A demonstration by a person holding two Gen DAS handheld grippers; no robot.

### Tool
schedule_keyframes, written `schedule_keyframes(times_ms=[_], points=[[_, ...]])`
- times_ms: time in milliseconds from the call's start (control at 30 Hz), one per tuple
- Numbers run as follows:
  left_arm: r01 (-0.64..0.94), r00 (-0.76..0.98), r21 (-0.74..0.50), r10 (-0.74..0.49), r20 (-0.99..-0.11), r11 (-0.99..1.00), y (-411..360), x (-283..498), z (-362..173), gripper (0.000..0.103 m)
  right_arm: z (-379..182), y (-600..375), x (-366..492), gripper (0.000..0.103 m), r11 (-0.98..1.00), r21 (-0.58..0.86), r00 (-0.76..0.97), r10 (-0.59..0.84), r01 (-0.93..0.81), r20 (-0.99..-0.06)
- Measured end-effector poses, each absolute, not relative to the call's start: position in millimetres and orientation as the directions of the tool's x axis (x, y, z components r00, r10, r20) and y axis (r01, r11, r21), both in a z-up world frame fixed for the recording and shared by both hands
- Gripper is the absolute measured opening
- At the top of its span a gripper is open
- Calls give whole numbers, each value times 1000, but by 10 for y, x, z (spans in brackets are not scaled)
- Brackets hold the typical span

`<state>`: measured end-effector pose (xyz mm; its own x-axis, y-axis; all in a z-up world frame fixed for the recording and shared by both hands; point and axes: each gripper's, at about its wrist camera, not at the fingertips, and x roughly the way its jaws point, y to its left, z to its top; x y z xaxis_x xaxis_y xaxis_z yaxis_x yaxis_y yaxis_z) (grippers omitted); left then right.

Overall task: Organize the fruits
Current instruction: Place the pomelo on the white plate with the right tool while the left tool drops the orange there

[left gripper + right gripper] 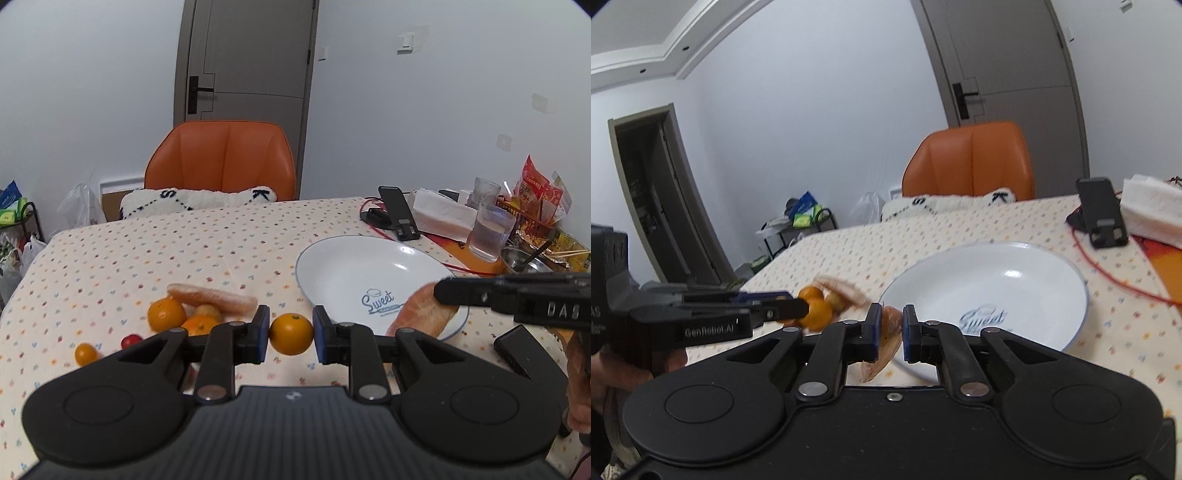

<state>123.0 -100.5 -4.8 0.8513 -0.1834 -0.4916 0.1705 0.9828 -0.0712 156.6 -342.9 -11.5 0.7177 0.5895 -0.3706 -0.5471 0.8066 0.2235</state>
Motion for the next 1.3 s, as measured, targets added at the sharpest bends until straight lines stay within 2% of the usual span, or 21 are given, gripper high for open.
schedule_keyframes(times_ms=[267,300,400,467,533,700,867,1033,1100,1200,1300], points=[[199,842,-61,-203,-500,978,-1182,1388,-58,23,-60,-3646,1708,11,862,216,784,506,-458,-360],[205,841,-59,-207,-501,977,-1213,1407,-62,23,-68,-3668,1723,14,877,214,798,480,-430,-364],[224,836,-56,-221,-502,973,-1300,1460,-68,23,-83,-3737,1710,29,895,202,823,445,-398,-354],[235,833,-54,-230,-503,970,-1356,1494,-68,23,-92,-3776,1689,50,897,199,827,440,-394,-348],[245,832,-52,-238,-501,968,-1409,1519,-64,23,-106,-3797,1654,54,904,184,833,428,-387,-352],[277,827,-39,-259,-498,960,-1534,1581,-56,23,-182,-3852,1633,57,904,195,819,427,-380,-382],[288,833,-21,-261,-488,957,-1596,1572,-40,29,-256,-3846,1631,64,905,202,810,425,-374,-405],[261,832,-29,-240,-501,965,-1495,1537,-65,48,-274,-3804,1602,68,902,196,802,433,-386,-412],[243,835,-26,-223,-503,970,-1426,1514,-64,60,-283,-3777,1596,72,900,192,800,435,-391,-414],[214,840,-32,-200,-505,976,-1318,1475,-60,71,-292,-3723,1582,79,902,182,802,432,-392,-414],[177,848,-34,-170,-502,984,-1199,1424,-55,77,-280,-3684,1568,92,911,170,820,411,-375,-399]])
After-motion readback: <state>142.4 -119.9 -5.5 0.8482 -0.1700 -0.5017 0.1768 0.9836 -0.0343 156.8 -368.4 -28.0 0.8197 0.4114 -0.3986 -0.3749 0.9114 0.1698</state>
